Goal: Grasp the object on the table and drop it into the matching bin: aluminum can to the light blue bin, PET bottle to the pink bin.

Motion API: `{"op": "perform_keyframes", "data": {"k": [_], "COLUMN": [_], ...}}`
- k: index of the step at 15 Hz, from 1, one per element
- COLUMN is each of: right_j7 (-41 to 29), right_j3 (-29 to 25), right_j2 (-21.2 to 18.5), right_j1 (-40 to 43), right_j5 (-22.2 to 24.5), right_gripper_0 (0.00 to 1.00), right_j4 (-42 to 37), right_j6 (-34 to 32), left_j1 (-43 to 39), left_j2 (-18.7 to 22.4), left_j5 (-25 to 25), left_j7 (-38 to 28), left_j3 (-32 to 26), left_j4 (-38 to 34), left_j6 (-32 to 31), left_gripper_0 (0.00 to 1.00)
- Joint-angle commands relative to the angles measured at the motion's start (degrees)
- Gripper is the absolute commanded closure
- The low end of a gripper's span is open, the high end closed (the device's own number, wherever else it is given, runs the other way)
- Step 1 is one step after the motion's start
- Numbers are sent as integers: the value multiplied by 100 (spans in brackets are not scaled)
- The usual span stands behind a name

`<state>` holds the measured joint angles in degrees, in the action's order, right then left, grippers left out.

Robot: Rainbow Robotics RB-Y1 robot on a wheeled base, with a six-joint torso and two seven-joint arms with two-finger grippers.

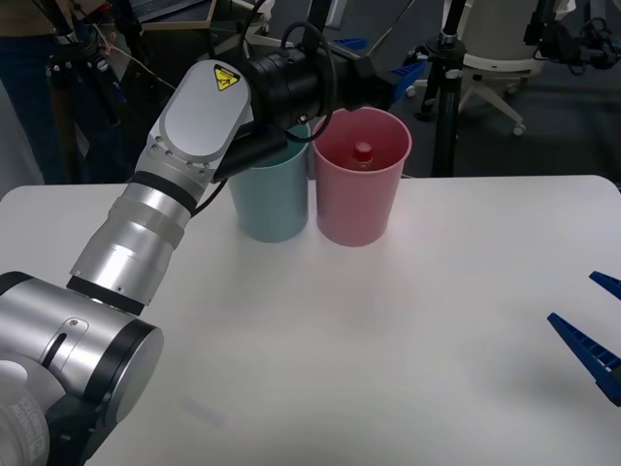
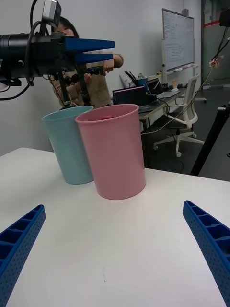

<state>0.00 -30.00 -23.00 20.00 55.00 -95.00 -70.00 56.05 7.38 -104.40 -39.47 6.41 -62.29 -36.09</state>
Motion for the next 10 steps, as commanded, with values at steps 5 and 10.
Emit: {"op": "perform_keyframes", "data": {"k": [5,10], "right_j7": [0,0], "right_j3": [0,0], "right_j2": [0,0], "right_j1": [0,0], "right_j5": [0,0], "right_gripper_0": [0,0], "right_j4": [0,0], "right_j6": [0,0], "left_j1": [-15,-147], "left_j2": [273,888], "left_j5": [710,1686], "left_j7": [519,1310], "left_j3": [0,9], "left_j4": [-3,6], "left_j6": [-355,-1110], "left_gripper_0": [0,0]}}
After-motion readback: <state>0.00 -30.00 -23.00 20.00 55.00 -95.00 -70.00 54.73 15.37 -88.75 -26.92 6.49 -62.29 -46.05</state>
